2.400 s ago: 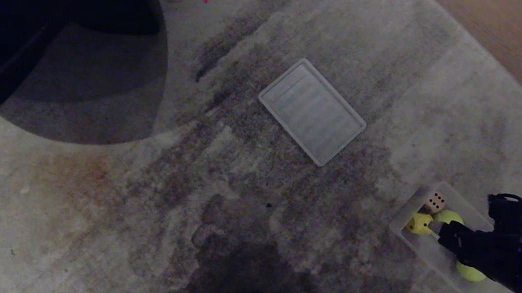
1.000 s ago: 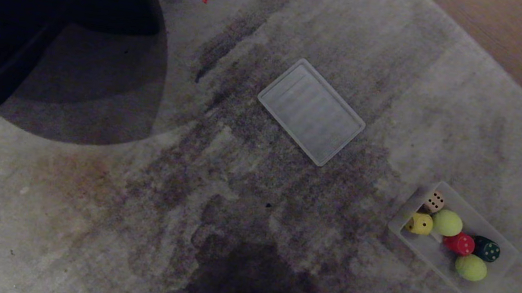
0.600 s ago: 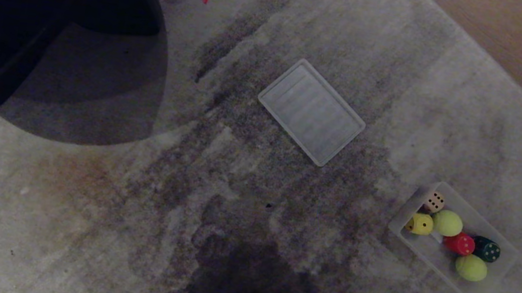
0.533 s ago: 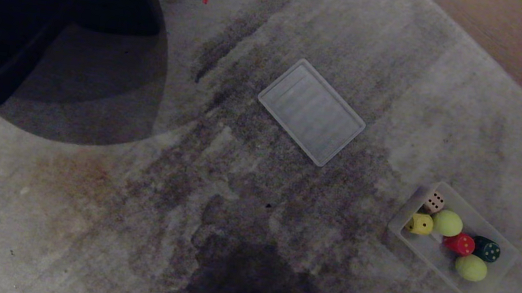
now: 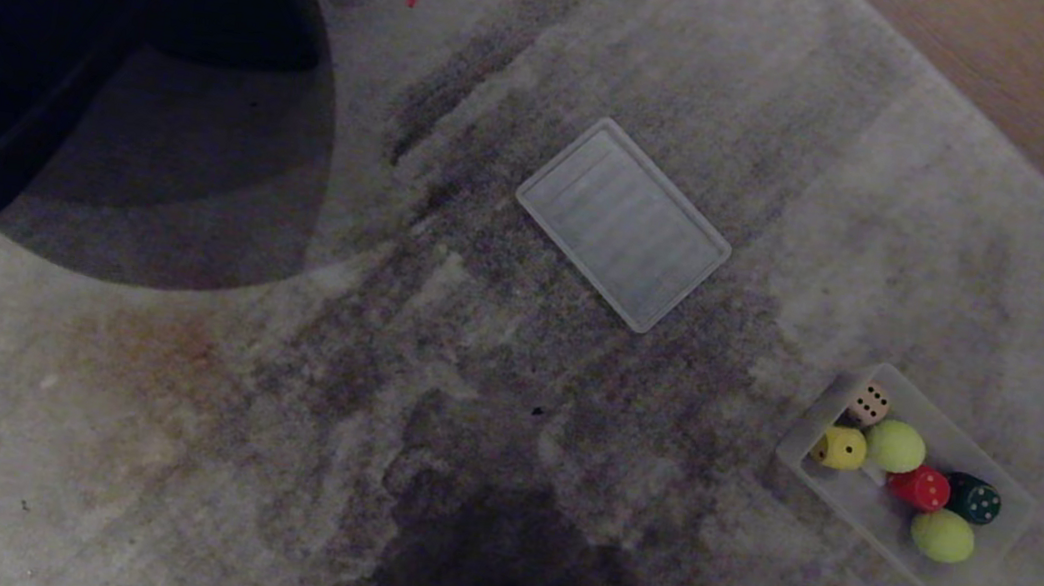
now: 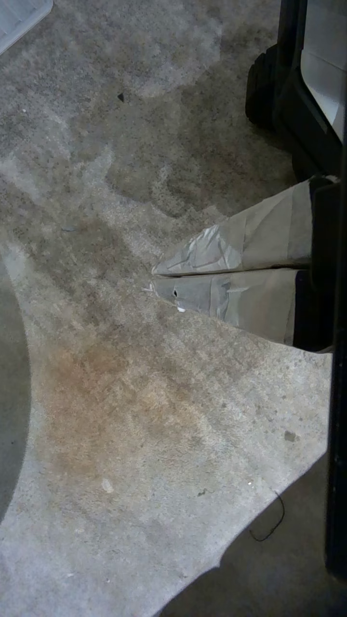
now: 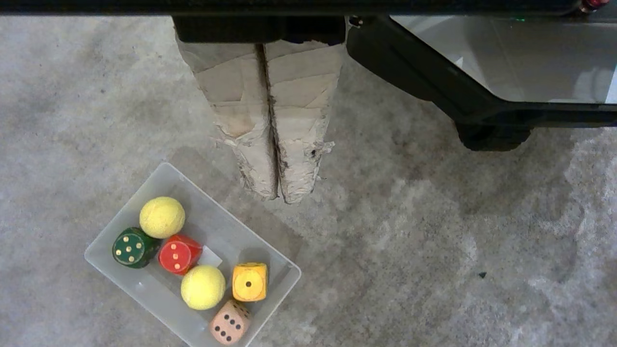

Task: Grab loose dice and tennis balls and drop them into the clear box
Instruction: Close the lid

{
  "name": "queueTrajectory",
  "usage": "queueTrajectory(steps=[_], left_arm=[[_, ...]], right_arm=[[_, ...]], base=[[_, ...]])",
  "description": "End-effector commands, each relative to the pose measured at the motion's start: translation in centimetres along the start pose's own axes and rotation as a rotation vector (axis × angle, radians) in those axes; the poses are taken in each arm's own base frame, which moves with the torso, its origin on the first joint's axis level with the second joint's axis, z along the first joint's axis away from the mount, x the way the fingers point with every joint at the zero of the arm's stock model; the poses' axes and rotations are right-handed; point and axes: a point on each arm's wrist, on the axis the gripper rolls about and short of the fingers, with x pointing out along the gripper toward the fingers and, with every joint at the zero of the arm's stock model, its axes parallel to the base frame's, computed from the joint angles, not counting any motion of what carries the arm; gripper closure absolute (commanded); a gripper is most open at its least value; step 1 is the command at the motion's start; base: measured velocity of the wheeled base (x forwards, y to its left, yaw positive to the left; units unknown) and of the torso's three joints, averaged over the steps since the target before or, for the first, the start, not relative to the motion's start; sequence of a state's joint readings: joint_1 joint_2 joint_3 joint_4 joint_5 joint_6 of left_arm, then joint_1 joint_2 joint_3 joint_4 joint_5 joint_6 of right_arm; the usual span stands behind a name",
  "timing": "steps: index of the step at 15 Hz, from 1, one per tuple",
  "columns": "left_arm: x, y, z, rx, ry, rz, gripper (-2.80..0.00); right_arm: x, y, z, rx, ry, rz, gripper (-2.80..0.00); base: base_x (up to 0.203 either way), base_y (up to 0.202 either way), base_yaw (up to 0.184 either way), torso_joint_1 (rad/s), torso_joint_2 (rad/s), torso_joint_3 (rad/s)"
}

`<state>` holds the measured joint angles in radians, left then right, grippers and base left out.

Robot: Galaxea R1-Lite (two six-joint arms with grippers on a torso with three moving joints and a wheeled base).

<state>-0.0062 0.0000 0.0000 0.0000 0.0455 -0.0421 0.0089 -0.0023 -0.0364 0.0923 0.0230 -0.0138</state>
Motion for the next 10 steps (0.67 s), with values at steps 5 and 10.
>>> queueTrajectory(steps=[5, 10], left_arm=[[0.02, 0.01, -0.04, -0.002, 0.003, 0.002, 0.00], [0.02, 0.00, -0.04, -0.001, 0.003, 0.001, 0.00]], right_arm=[[0.04, 0.00, -0.05, 0.003, 0.003, 0.000, 0.00], [0.05, -0.01, -0.04, 0.014, 0.005, -0.003, 0.00]], base=[[0.000, 0.000, 0.000, 0.000, 0.00, 0.000], [0.000, 0.000, 0.000, 0.000, 0.00, 0.000]])
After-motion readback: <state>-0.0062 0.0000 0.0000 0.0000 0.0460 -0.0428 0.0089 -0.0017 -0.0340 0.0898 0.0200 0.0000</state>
